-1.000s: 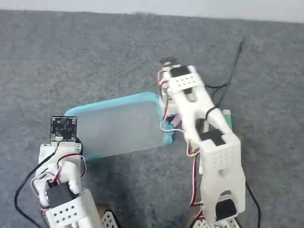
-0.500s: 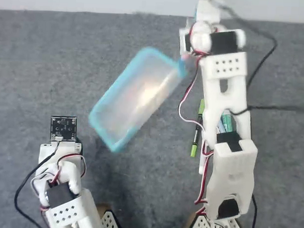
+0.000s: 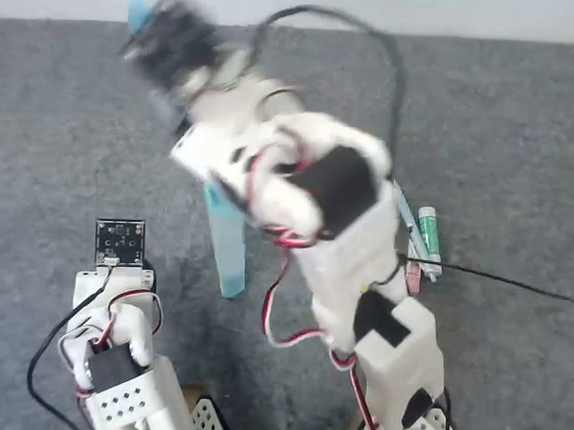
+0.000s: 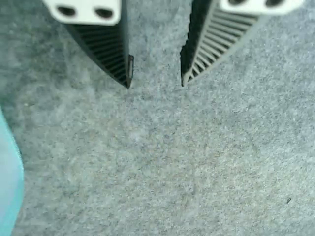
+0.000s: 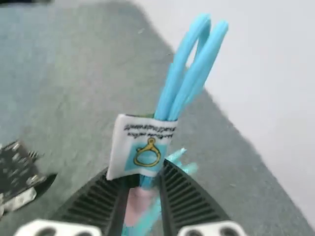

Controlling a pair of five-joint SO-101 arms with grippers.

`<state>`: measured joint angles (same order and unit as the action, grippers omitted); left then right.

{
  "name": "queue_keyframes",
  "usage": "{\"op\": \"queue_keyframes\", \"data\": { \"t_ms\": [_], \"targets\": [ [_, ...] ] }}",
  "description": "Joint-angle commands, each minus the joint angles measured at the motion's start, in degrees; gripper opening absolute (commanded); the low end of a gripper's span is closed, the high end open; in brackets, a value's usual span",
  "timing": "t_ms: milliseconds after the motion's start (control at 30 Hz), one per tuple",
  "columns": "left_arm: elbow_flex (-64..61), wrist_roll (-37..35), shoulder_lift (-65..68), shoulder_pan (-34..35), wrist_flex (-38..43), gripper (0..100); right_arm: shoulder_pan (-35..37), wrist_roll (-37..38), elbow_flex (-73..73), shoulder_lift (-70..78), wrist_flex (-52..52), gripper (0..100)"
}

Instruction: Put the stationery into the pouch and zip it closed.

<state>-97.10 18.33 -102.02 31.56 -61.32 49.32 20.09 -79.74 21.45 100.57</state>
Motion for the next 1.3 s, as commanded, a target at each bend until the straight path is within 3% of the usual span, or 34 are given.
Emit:
{"op": "queue_keyframes", "data": {
  "t_ms": [0, 167, 400, 667, 833, 967, 1167, 1267],
  "targets": [
    [0.4, 0.26, 0.09, -0.26, -0.09, 15, 1.01, 0.97, 15.03, -4.79, 2.59, 0.6],
    [0.4, 0.26, 0.09, -0.26, -0.09, 15, 0.13, 1.32, 36.48, -7.6, 1.8, 0.6],
    [0.4, 0.26, 0.09, -0.26, 0.0, 15, -0.04, 1.41, 54.86, -11.47, -4.26, 0.6],
    [0.4, 0.26, 0.09, -0.26, 0.0, 15, -8.57, -8.53, 82.37, -12.18, -23.6, 0.6],
    [0.4, 0.26, 0.09, -0.26, 0.0, 15, -16.48, -15.12, 87.47, -11.74, -30.81, 0.6],
    [0.4, 0.26, 0.09, -0.26, 0.0, 15, -16.75, -15.03, 89.05, -11.74, -32.66, 0.7],
    [0.4, 0.26, 0.09, -0.26, 0.0, 15, -16.22, -7.21, 88.97, -14.64, -30.81, 17.3],
    [0.4, 0.26, 0.09, -0.26, 0.0, 15, -16.13, -3.08, 90.46, -21.67, -30.55, 18.4]
  ]
}}
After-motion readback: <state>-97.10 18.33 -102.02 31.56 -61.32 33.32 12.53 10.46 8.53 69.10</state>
